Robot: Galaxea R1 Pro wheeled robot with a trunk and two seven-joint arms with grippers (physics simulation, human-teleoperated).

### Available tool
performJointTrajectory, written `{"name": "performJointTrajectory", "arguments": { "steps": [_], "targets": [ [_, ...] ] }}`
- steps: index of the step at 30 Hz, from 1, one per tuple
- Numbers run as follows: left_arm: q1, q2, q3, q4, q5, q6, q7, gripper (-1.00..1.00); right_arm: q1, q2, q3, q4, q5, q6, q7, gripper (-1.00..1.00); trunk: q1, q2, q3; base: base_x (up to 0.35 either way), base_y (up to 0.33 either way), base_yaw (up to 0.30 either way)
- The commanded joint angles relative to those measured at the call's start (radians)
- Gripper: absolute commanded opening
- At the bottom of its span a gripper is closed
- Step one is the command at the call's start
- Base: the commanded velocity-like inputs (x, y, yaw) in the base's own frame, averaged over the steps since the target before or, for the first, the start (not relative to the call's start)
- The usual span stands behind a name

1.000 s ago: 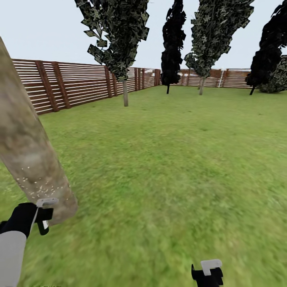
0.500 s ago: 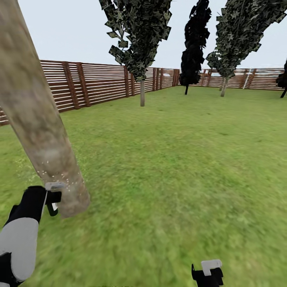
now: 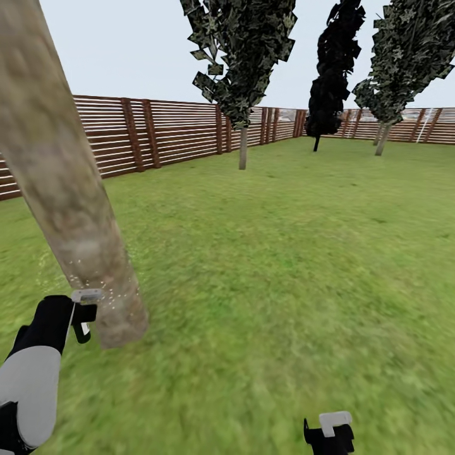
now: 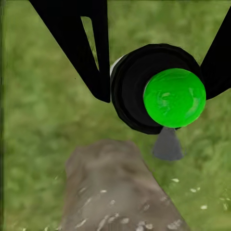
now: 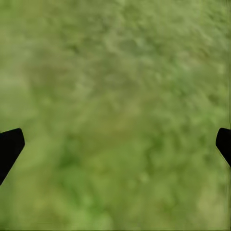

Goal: In the garden, pick up the pesticide atomizer on the floor and spray pesticide onto both trees until each tree trunk is fully covered.

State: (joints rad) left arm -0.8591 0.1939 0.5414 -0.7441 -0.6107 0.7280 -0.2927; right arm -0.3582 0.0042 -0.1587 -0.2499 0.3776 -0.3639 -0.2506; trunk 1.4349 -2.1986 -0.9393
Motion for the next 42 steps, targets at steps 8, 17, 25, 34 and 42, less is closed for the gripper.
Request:
{"name": "performJointTrajectory", "arguments": {
  "steps": [8, 17, 25, 34, 42],
  "targets": [
    [0.000, 0.000, 0.003, -0.001, -0.012, 0.002, -0.009, -1.00, -0.001, -0.001, -0.005, 0.000, 0.009, -0.003, -0.003, 1.00, 0.000, 0.000, -0.001, 0.174, -0.223, 0.000],
    [-0.001, 0.001, 0.003, -0.001, -0.014, 0.004, -0.009, -1.00, -0.001, -0.001, -0.005, 0.000, 0.008, -0.003, -0.003, 1.00, 0.000, 0.000, -0.001, 0.031, -0.269, 0.000],
    [0.000, -0.001, 0.003, -0.001, -0.013, 0.004, -0.009, -1.00, -0.001, 0.000, -0.005, 0.000, 0.008, -0.003, -0.003, 1.00, 0.000, 0.000, -0.001, 0.183, -0.237, 0.162],
    [0.003, -0.006, 0.002, 0.002, -0.012, 0.002, -0.008, -1.00, -0.001, 0.000, -0.005, 0.000, 0.009, -0.003, -0.003, 1.00, 0.000, 0.000, -0.001, 0.238, -0.191, 0.274],
    [0.005, -0.010, 0.004, 0.005, -0.010, 0.001, -0.009, -1.00, -0.001, -0.001, -0.005, 0.000, 0.009, -0.003, -0.003, 1.00, 0.000, 0.000, -0.001, 0.235, -0.191, 0.275]
  ]
}}
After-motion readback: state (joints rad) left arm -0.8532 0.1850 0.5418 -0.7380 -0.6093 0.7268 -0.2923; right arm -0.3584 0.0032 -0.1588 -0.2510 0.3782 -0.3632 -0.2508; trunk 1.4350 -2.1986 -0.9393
